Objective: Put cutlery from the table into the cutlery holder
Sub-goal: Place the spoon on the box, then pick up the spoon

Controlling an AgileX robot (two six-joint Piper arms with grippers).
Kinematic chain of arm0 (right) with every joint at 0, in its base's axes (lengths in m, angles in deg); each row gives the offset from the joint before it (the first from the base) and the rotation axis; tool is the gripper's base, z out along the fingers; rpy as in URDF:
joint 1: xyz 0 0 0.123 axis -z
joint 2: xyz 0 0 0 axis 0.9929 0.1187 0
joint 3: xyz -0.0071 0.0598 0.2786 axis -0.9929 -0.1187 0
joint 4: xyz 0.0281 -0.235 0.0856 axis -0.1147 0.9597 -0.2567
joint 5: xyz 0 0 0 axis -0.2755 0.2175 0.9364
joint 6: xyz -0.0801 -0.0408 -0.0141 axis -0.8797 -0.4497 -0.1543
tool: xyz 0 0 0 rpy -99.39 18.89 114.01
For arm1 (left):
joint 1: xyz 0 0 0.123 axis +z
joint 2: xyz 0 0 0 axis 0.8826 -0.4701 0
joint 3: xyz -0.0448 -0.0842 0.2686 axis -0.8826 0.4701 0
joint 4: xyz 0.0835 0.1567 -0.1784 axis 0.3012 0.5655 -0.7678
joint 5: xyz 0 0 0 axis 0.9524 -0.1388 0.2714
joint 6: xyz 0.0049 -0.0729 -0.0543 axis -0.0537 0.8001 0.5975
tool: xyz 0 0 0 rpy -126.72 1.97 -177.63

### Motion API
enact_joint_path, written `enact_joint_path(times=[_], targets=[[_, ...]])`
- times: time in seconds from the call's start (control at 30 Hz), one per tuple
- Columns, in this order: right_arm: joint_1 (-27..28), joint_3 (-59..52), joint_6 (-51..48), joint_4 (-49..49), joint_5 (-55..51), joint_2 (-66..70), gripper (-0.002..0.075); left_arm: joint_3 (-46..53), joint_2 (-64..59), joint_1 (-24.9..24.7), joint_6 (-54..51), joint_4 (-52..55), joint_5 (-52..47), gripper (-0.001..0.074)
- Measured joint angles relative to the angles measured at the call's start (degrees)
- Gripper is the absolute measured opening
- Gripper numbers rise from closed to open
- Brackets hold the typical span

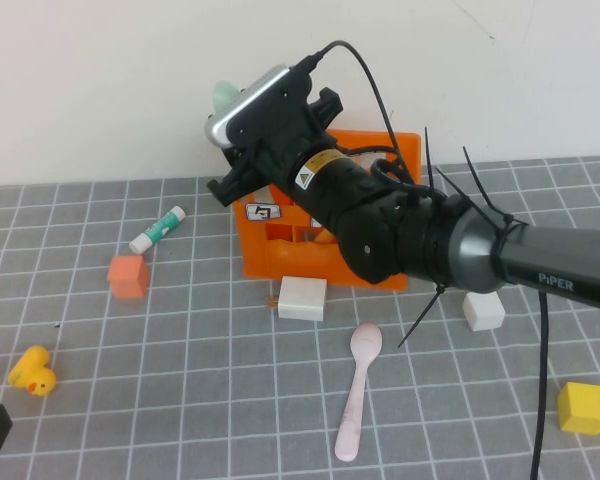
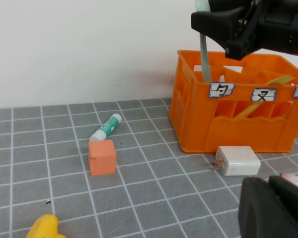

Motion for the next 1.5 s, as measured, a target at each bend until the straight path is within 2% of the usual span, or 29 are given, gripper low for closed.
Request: enact_joint_path(times=[0.1, 0.33, 0.43, 0.5, 0.57, 0.67, 0.73, 0.77, 0.87, 1.0, 1.17, 1.37, 1.47, 1.5], targets=[[0.1, 0.0, 0.1, -0.5, 0.0, 0.0, 0.0387, 0.0, 0.0, 0.0, 0.0, 0.0, 0.0, -0.0001], [0.1, 0.0, -2.7, -0.3, -2.3, -2.2, 0.04, 0.0, 0.0, 0.0, 0.0, 0.0, 0.0, -0.0001], [0.1, 0.0, -3.9, -0.3, -8.2, -5.7, 0.04, 0.0, 0.0, 0.0, 0.0, 0.0, 0.0, -0.0001], [0.1, 0.0, -4.0, -0.3, -15.7, -9.2, 0.0387, 0.0, 0.0, 0.0, 0.0, 0.0, 0.0, -0.0001], [0.2, 0.0, -4.1, -0.3, -23.2, -12.8, 0.0346, 0.0, 0.0, 0.0, 0.0, 0.0, 0.0, -0.0001], [0.2, 0.0, -4.2, -0.3, -38.1, -18.2, 0.0223, 0.0, 0.0, 0.0, 0.0, 0.0, 0.0, -0.0001], [0.2, 0.0, -4.2, -0.3, -47.1, -22.0, 0.0102, 0.0, 0.0, 0.0, 0.0, 0.0, 0.0, -0.0001], [0.2, 0.0, -4.2, -0.3, -50.4, -23.2, 0.0073, 0.0, 0.0, 0.0, 0.0, -0.2, 0.0, -0.0001], [0.2, 0.1, -4.2, -2.0, -61.8, -26.1, 0.0021, 0.0, 0.0, 0.0, 0.1, -0.4, 0.0, -0.0001], [-0.5, -1.5, -3.6, -5.2, -71.3, -27.1, 0.0006, 0.0, 0.0, 0.0, 0.1, -1.0, 0.0, -0.0001], [-2.2, -11.7, 1.0, -5.9, -71.0, -27.0, 0.0003, 0.0, 0.0, 0.0, 0.1, -1.1, 0.0, -0.0001], [-0.8, -26.9, 19.2, -7.4, -54.9, -26.0, 0.0008, 0.0, 0.0, 0.0, 0.1, -1.3, 0.0, -0.0001], [1.6, -28.3, 24.2, -8.5, -52.5, -23.1, 0.0078, 0.0, 0.0, 0.0, 0.1, -1.4, 0.0, -0.0001], [2.6, -28.3, 25.4, -8.7, -52.1, -22.1, 0.0126, 0.0, 0.0, 0.0, 0.1, -1.5, 0.0, -0.0001]])
